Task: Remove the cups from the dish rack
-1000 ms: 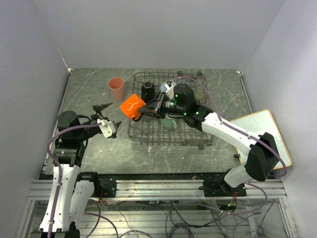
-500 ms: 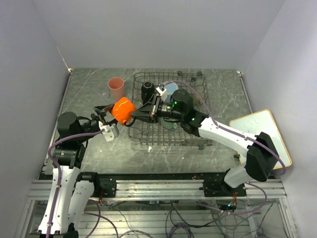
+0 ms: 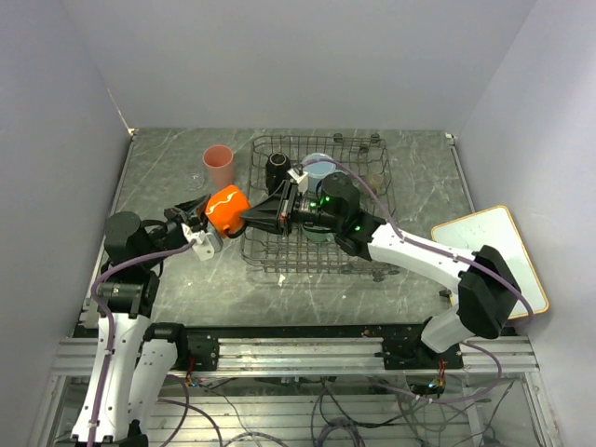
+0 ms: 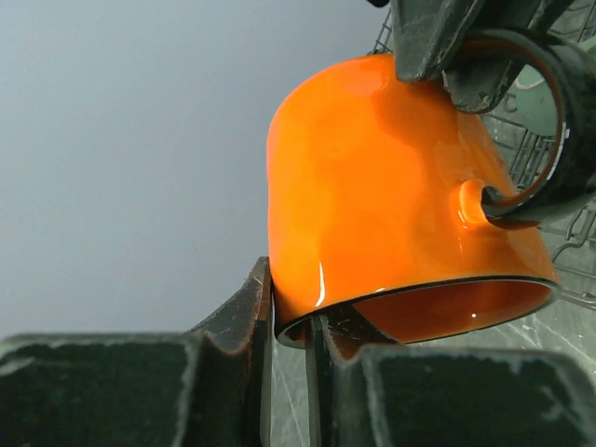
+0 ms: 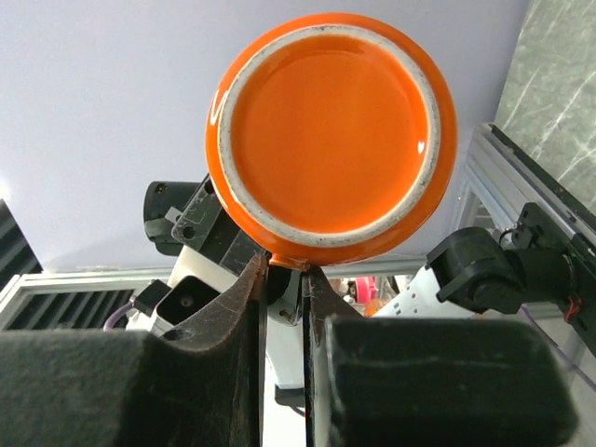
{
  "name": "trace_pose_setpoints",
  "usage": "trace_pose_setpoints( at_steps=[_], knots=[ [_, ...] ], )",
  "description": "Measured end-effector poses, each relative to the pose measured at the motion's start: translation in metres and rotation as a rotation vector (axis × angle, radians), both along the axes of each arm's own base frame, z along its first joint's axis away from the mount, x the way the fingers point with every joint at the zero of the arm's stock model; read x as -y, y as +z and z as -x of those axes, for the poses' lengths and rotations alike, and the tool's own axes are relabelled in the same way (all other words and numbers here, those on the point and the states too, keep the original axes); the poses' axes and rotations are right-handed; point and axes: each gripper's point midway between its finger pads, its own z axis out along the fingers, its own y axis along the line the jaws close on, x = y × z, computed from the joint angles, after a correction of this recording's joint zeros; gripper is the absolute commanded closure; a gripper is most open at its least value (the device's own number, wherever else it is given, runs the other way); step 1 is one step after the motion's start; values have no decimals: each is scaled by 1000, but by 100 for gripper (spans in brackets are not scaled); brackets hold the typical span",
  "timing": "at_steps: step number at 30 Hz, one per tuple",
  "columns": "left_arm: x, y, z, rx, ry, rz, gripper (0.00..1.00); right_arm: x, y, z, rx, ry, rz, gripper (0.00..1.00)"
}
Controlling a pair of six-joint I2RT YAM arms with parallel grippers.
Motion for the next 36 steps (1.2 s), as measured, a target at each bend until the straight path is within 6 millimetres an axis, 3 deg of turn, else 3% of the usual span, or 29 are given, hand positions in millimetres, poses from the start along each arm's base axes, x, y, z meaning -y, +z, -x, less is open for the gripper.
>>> trace_pose_setpoints(
  at_steps=[1, 3, 6, 8, 9, 12, 16, 20, 27, 30, 36],
  knots=[
    [-1, 0, 0, -1, 5, 0, 93, -1, 0, -1, -7, -1, -6, 94],
    [-3, 0, -2, -4, 23, 4, 93, -3, -1, -3, -16, -2, -16, 61],
    [-7, -4, -4, -43, 57, 33, 93, -8, -5, -2, 0, 12, -17, 20],
    [-12, -14, -11, -106, 101, 52, 93, -10, -9, -1, 24, 20, 4, 4],
    [-16, -20, -18, -150, 134, 56, 93, -8, -11, -2, 31, 18, 15, 1],
    [-35, -41, -45, -334, 277, 58, 93, 7, -17, -19, 66, -26, 64, 0],
    [-56, -62, -80, -547, 438, 30, 93, 52, -33, -60, 99, -165, 163, 0],
    [-71, -97, -96, -763, 552, -28, 93, 95, -58, -88, 136, -284, 324, 0],
    [-89, -167, -103, -1060, 695, -185, 93, 154, -98, -110, 169, -397, 604, 0],
    [-89, -186, -109, -1115, 725, -246, 93, 173, -107, -113, 187, -430, 701, 0],
    [-81, -208, -127, -1133, 758, -349, 93, 192, -119, -109, 206, -444, 811, 0]
  ],
)
